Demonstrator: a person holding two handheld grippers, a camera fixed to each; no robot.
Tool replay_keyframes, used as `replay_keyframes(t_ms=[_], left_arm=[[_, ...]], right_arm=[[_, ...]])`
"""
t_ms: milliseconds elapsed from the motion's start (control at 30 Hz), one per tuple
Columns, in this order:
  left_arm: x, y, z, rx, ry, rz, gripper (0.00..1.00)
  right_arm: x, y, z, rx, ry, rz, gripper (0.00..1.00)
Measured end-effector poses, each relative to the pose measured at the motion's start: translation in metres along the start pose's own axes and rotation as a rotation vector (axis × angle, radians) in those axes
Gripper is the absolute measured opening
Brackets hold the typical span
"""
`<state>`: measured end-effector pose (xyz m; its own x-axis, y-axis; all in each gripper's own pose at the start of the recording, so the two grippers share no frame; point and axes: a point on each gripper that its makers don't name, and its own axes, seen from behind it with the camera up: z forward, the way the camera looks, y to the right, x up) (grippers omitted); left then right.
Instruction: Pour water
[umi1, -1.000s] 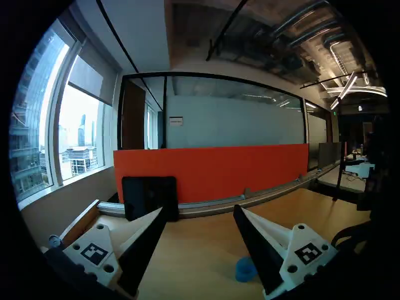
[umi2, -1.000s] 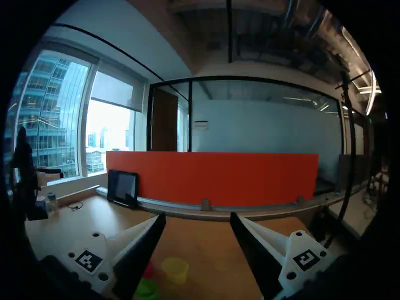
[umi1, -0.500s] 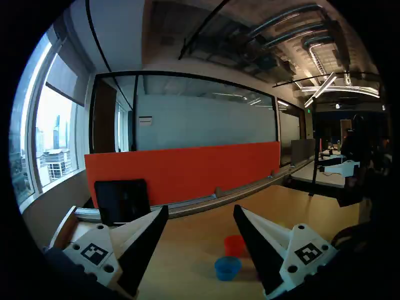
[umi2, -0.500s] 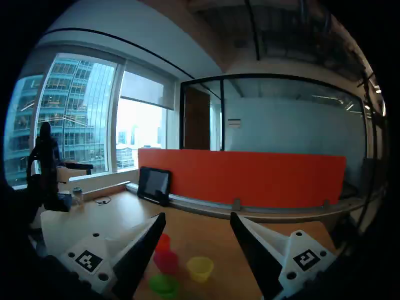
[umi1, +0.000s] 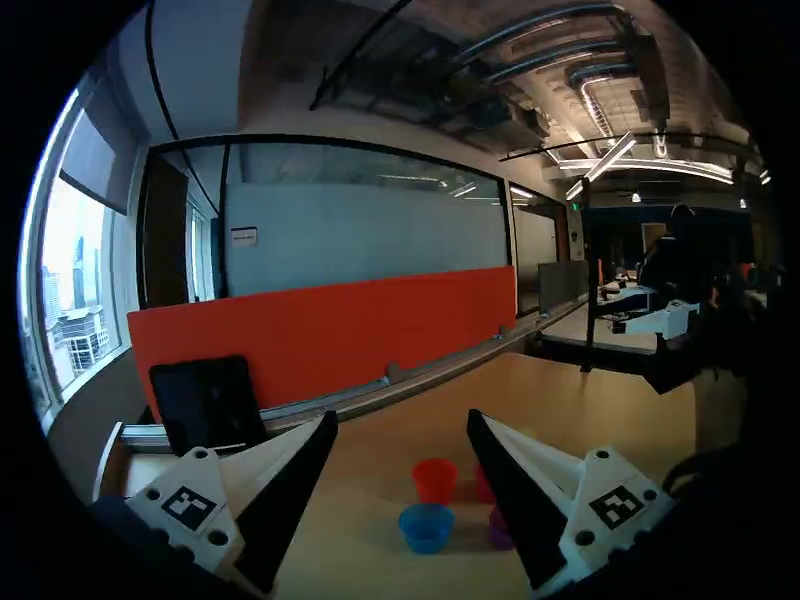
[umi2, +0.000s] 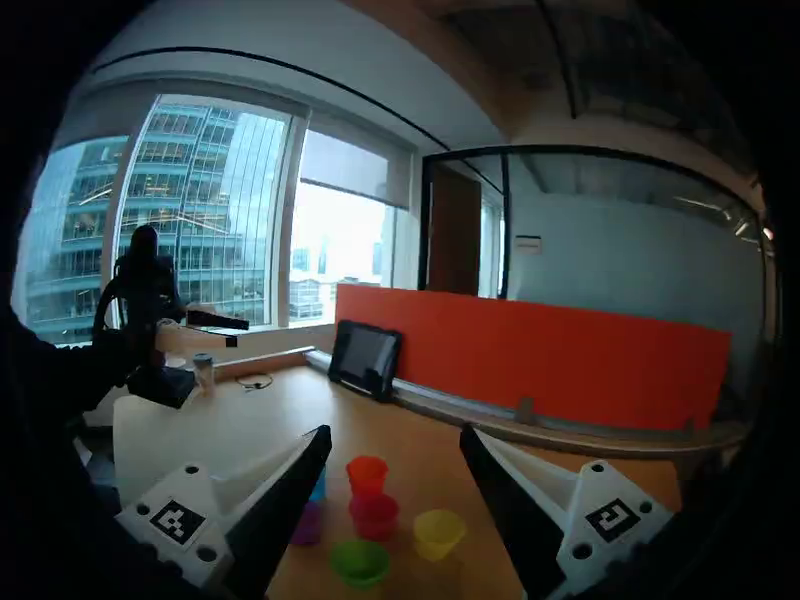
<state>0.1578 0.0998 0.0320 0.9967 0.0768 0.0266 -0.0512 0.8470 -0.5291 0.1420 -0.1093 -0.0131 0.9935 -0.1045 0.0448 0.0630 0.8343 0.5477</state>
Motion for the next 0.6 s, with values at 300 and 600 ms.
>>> replay_keyframes(t_ms=[300,600], left_arm=[[-0.029,0.010,0.008,-0.054,-0.079,0.013,0.96],[-0.052,0.009,0.019,-0.077,-0.129,0.011,0.96]], right_arm=[[-0.037,-0.012,0.002,0.055,-0.105,-0.021,1.00],[-0.064,-0.018,0.005,0.092,-0.173,-0.008,1.00]])
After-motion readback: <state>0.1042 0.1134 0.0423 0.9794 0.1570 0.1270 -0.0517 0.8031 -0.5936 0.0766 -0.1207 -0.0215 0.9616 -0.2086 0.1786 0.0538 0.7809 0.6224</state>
